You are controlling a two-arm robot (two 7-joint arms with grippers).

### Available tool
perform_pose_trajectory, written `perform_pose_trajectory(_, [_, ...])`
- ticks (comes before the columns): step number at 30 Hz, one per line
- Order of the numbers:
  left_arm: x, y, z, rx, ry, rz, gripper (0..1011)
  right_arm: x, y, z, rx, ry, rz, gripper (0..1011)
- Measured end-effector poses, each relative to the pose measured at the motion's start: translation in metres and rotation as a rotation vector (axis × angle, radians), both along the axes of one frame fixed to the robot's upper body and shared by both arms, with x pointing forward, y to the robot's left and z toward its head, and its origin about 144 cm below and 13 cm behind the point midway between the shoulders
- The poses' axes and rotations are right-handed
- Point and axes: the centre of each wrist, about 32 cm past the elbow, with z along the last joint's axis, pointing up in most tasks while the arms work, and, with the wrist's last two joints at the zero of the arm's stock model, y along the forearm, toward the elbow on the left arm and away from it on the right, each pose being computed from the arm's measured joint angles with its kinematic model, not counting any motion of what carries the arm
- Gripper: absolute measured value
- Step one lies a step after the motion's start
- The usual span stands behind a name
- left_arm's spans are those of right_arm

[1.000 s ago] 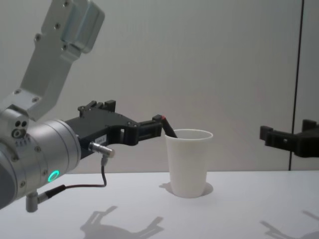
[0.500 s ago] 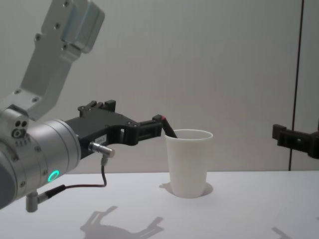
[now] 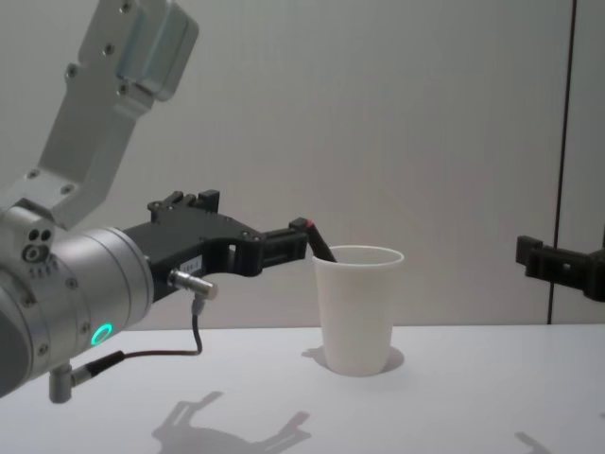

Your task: Place the pen into the pen holder.

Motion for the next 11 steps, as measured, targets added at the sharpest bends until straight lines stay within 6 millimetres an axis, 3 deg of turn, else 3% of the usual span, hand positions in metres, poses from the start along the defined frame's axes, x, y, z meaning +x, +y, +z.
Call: perform_pose_trajectory(11, [0.0000, 0.0000, 0.0000, 0.000, 0.000, 0.000, 1001, 0.0000, 0.0002, -0.0001, 0.000, 0.001, 0.001, 1002])
